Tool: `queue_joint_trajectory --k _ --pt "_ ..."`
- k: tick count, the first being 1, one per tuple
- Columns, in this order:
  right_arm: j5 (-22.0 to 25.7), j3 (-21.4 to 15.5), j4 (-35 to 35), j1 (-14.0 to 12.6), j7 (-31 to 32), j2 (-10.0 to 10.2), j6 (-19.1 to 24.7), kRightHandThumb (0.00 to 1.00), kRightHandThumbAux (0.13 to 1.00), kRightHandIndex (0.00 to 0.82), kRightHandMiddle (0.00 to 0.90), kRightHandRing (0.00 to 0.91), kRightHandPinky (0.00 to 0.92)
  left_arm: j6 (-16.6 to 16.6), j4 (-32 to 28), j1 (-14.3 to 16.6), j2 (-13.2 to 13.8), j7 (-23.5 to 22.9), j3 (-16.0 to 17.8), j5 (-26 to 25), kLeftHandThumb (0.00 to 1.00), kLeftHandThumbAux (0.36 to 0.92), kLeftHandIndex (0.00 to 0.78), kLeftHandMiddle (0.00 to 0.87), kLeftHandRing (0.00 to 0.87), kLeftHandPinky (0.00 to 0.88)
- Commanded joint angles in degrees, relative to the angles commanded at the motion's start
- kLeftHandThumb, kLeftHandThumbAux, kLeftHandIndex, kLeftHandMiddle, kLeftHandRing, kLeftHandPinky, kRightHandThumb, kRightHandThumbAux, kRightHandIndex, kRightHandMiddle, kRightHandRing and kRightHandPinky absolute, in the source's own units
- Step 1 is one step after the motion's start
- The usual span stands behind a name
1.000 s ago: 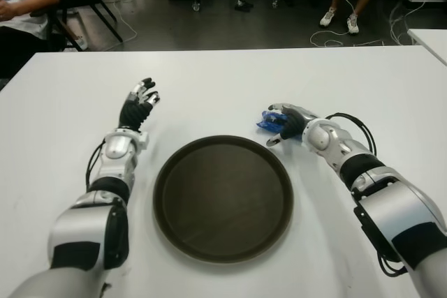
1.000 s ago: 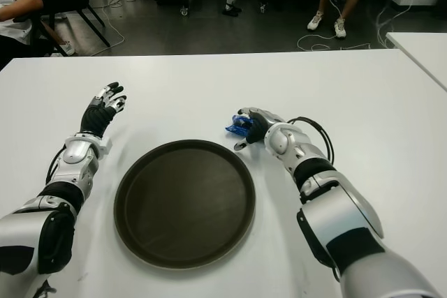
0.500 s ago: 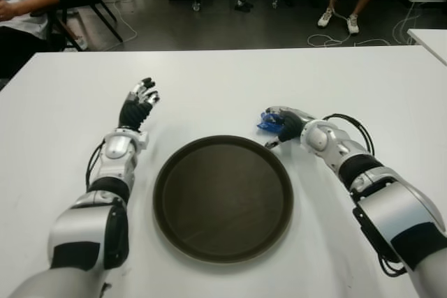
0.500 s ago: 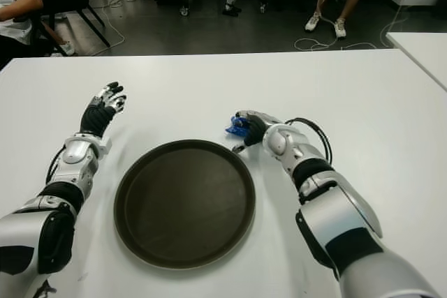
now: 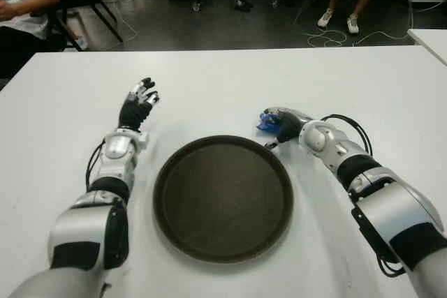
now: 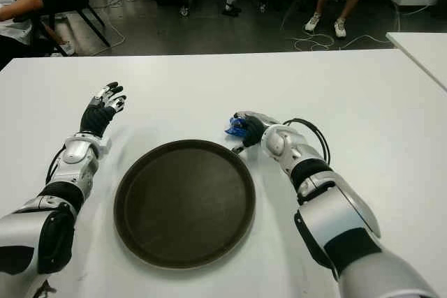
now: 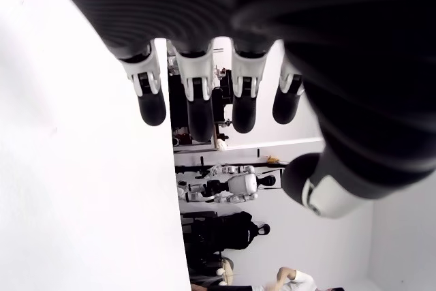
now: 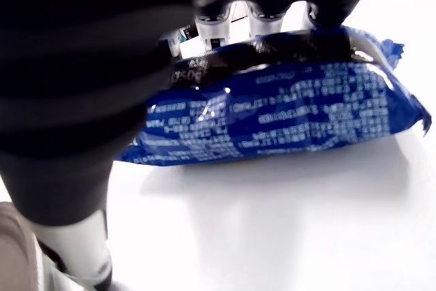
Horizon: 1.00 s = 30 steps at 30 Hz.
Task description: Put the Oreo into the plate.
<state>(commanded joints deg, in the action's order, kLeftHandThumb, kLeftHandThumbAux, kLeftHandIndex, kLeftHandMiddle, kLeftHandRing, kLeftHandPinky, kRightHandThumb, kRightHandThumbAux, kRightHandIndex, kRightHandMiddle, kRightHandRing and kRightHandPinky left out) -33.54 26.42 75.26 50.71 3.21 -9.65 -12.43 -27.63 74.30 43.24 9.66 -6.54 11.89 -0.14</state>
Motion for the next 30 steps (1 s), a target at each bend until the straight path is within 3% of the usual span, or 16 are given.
queue_joint_trajectory --k 12,17,21,23,26,30 --pt "-0.1 0.1 0.2 -0.1 -0.1 0.0 0.2 0.000 0.753 0.080 0.097 0.087 0.067 0.2 0.0 0.0 0.0 -0.1 0.2 -0.3 0.104 0.623 0.059 0.120 0.100 0.086" --pt "-0.2 0.2 0.4 -0.5 -0.8 -0.4 -1.1 0.006 0.787 0.110 0.148 0.160 0.173 0.6 0.0 0.1 -0.1 0.3 0.3 -0.3 0.106 0.645 0.058 0.123 0.102 0.089" --pt "-0.8 0.8 0.4 -0.4 -1.4 -0.9 -2.0 0.219 0.785 0.146 0.184 0.224 0.265 0.6 -0.1 0.0 0.0 0.5 0.1 -0.1 0.096 0.668 0.058 0.123 0.103 0.087" --pt "-0.9 1.0 0.5 -0.2 -1.3 -1.1 -2.1 0.493 0.754 0.297 0.204 0.249 0.301 0.5 -0.2 0.0 0.0 0.5 0.0 0.0 0.088 0.677 0.056 0.121 0.100 0.077" --pt "-0.8 1.0 0.4 0.4 -0.8 -1.0 -1.7 0.626 0.736 0.372 0.224 0.264 0.319 0.4 -0.2 0.0 0.1 0.3 0.0 0.0 0.080 0.676 0.054 0.120 0.101 0.084" --pt "-0.4 0.8 0.3 0.8 -0.5 -1.0 -1.7 0.676 0.728 0.403 0.254 0.281 0.322 0.4 -0.2 0.0 0.2 0.0 0.2 -0.3 0.081 0.670 0.055 0.122 0.106 0.094"
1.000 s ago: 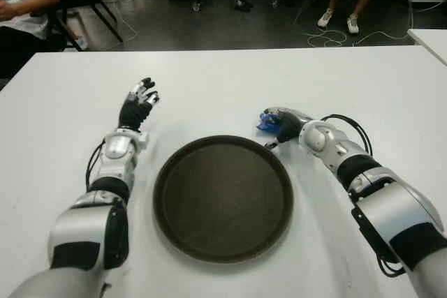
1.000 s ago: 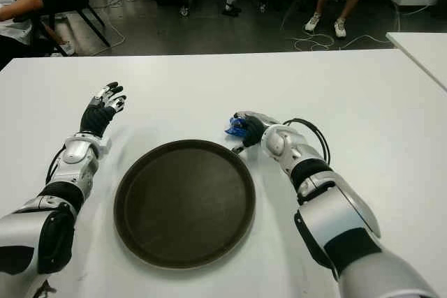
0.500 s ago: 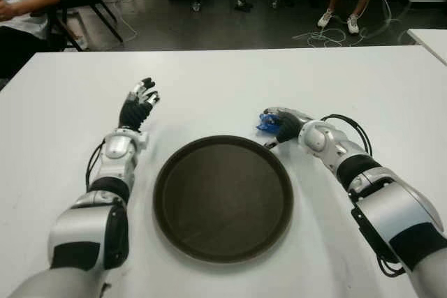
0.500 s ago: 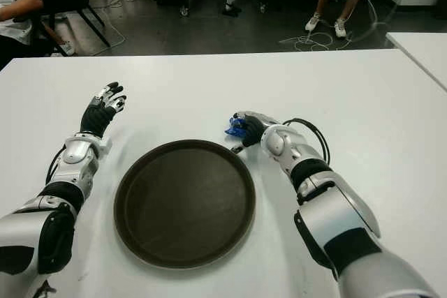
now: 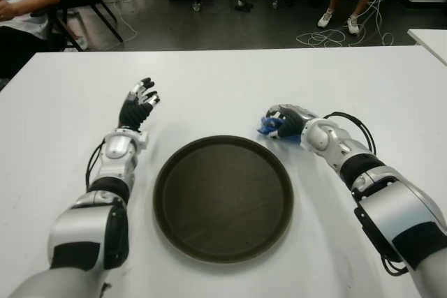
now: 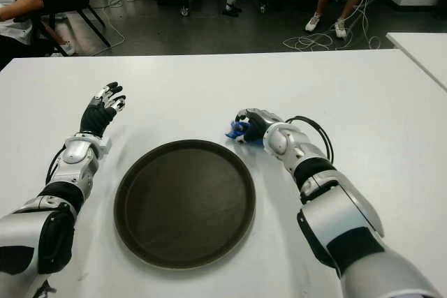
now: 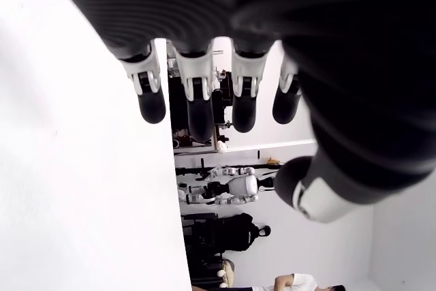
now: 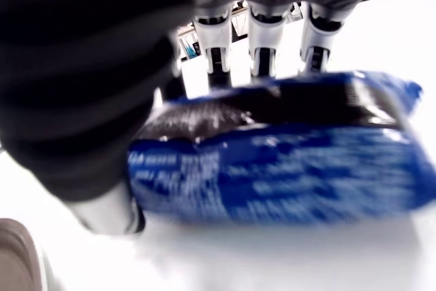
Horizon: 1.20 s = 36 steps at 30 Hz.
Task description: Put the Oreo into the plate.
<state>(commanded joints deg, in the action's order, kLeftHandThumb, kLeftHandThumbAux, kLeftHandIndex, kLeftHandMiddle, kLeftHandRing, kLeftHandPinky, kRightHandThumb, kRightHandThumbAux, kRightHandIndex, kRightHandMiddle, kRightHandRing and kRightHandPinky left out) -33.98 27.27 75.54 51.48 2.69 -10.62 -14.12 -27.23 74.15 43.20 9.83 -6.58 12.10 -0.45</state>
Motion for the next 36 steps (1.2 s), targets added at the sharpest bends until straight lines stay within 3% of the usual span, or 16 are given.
queue_joint_trajectory --k 3,8,13,17,23,36 --pt "0.6 -0.6 -0.1 0.0 -0.1 -0.1 -0.2 0.688 0.725 0.414 0.302 0.321 0.339 -0.1 0.0 -0.1 0.1 -0.2 0.1 -0.1 0.085 0.668 0.055 0.120 0.106 0.090" --pt "0.9 -1.0 -0.2 0.1 -0.5 -0.1 -0.4 0.688 0.725 0.423 0.489 0.485 0.476 -0.1 0.0 -0.1 0.1 0.0 0.0 0.1 0.084 0.665 0.058 0.121 0.107 0.093" --pt "1.0 -1.2 -0.3 0.1 -1.0 -0.1 -0.7 0.684 0.728 0.425 0.568 0.558 0.521 -0.1 0.0 -0.1 0.2 -0.2 0.0 0.0 0.085 0.673 0.061 0.123 0.109 0.096" --pt "1.5 -1.8 -0.4 0.0 -1.0 -0.1 -1.1 0.681 0.730 0.426 0.610 0.597 0.548 -0.2 -0.1 -0.2 0.3 -0.3 0.1 0.0 0.083 0.685 0.059 0.121 0.107 0.092" --pt "2.6 -3.0 -0.4 0.0 0.5 -0.1 -1.3 0.679 0.733 0.428 0.685 0.675 0.624 -0.3 -0.1 -0.4 0.3 -0.5 0.4 -0.4 0.082 0.654 0.057 0.119 0.103 0.091" --pt "3.4 -3.7 -0.2 0.0 1.4 -0.3 -1.4 0.679 0.735 0.429 0.699 0.704 0.667 -0.7 0.0 -0.5 0.6 -0.4 0.1 0.0 0.089 0.661 0.059 0.121 0.105 0.089"
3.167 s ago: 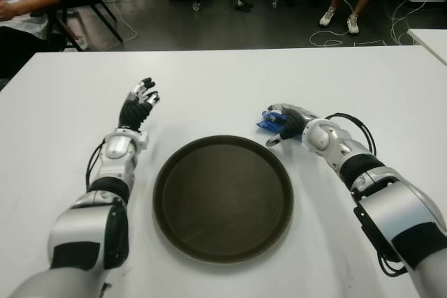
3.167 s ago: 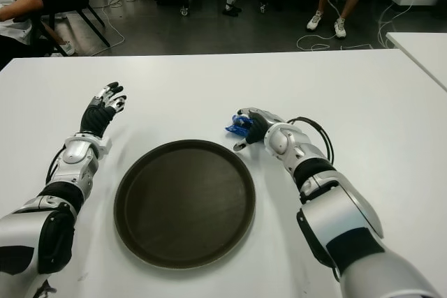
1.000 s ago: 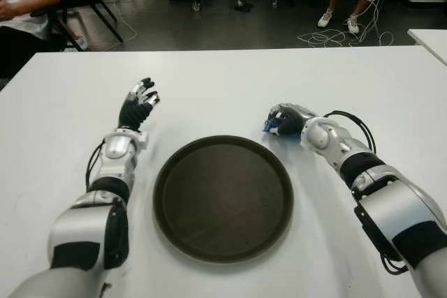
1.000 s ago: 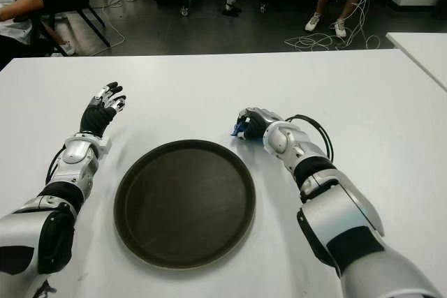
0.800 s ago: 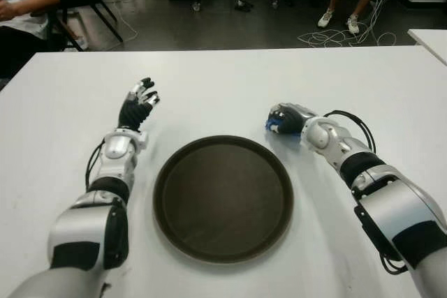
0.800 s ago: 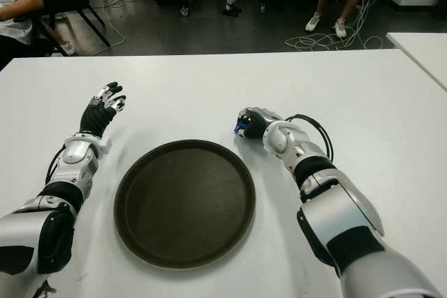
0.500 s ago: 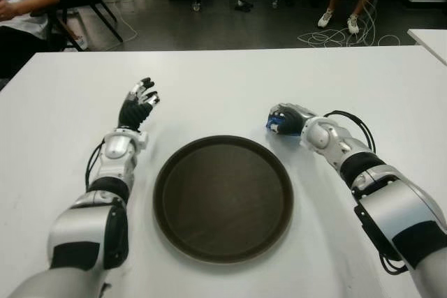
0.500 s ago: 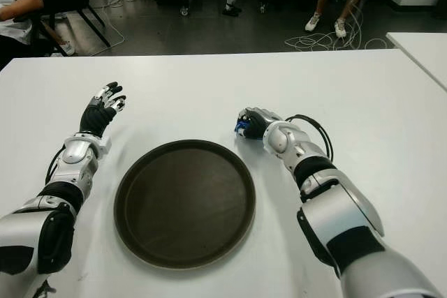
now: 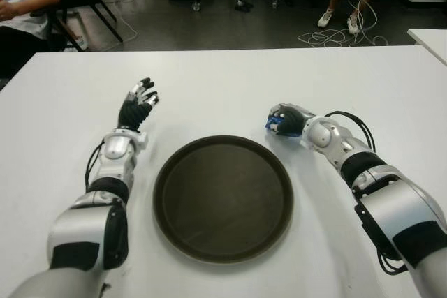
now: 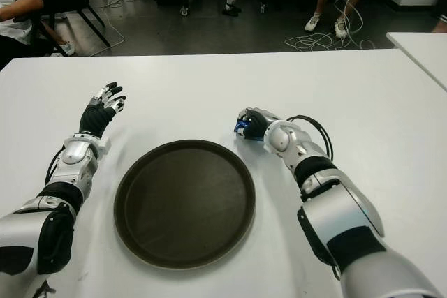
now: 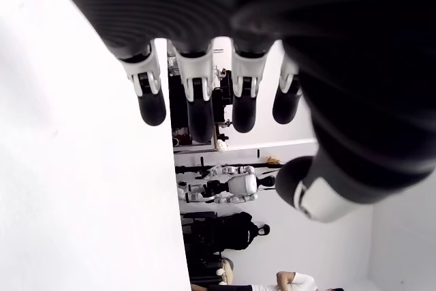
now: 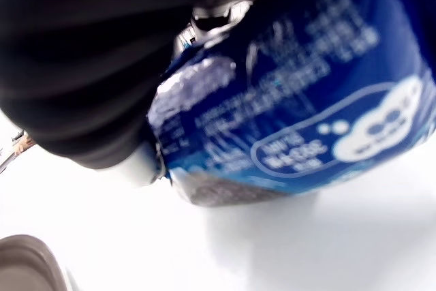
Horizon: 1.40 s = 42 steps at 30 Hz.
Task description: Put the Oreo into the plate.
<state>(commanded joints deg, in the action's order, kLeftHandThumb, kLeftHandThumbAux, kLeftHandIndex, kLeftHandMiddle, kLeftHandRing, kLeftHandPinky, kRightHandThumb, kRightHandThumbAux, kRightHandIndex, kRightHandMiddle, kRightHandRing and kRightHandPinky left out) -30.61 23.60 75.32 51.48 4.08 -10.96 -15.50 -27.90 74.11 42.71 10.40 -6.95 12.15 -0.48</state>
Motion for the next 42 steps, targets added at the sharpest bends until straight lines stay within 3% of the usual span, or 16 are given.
queue_joint_trajectory --k 9,18,42 --pt "-0.6 0.5 0.1 0.2 0.2 -0.2 0.2 0.678 0.735 0.429 0.690 0.702 0.669 -0.6 0.0 -0.2 0.0 -0.5 0.1 -0.1 0.087 0.636 0.057 0.121 0.102 0.090" --pt "-0.4 0.3 0.0 0.3 0.2 -0.4 -0.2 0.679 0.735 0.429 0.705 0.715 0.681 -0.5 0.0 -0.1 0.0 -0.7 0.2 -0.2 0.088 0.652 0.056 0.122 0.105 0.087" --pt "0.9 -2.2 -1.8 0.6 -11.7 -0.3 -0.4 0.681 0.734 0.433 0.742 0.737 0.698 -0.4 0.2 -0.1 -0.1 -0.3 0.2 -0.3 0.091 0.641 0.061 0.126 0.109 0.100"
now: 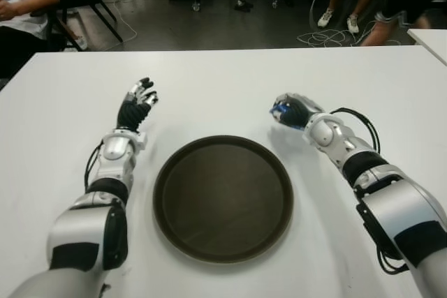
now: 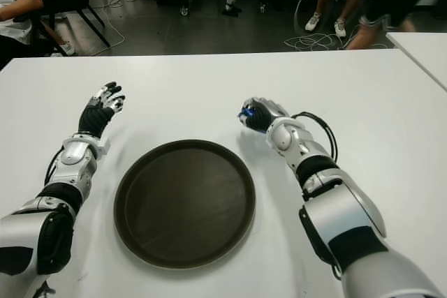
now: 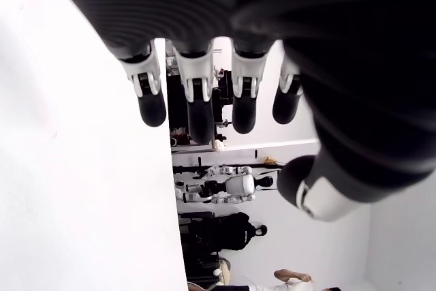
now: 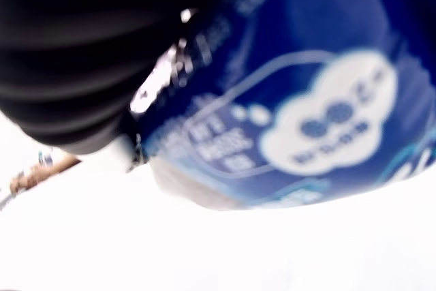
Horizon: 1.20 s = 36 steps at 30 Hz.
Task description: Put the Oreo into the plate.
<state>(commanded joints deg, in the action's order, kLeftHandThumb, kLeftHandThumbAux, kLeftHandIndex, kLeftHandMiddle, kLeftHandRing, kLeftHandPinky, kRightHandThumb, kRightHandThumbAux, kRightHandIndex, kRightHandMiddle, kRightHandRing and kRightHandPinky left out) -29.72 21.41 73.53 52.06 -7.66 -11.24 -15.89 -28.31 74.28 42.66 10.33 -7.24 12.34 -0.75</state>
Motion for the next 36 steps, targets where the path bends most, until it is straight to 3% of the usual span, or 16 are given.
queue_joint_trajectory --k 17,29,34,36 --pt "1.3 -1.7 -0.4 -0.1 -1.1 -0.1 -0.7 0.682 0.734 0.433 0.750 0.746 0.711 0.3 0.2 0.2 0.1 0.0 -0.1 0.2 0.096 0.628 0.066 0.133 0.114 0.099" --pt "2.9 -4.7 -3.1 0.6 -3.6 -2.1 -3.5 0.682 0.734 0.433 0.745 0.738 0.696 0.7 0.4 0.4 0.2 -0.1 -0.3 0.4 0.097 0.597 0.055 0.120 0.101 0.087" --pt "2.9 -5.0 -7.7 -0.1 -4.4 -3.0 -4.0 0.682 0.735 0.433 0.741 0.735 0.693 0.5 0.3 0.5 0.1 -0.3 0.0 0.2 0.102 0.595 0.056 0.123 0.107 0.102" --pt "2.7 -5.1 -13.8 -2.5 -5.1 -3.5 -3.7 0.682 0.735 0.433 0.739 0.733 0.692 0.5 0.3 0.5 0.0 0.0 -0.1 0.3 0.104 0.596 0.058 0.126 0.109 0.104"
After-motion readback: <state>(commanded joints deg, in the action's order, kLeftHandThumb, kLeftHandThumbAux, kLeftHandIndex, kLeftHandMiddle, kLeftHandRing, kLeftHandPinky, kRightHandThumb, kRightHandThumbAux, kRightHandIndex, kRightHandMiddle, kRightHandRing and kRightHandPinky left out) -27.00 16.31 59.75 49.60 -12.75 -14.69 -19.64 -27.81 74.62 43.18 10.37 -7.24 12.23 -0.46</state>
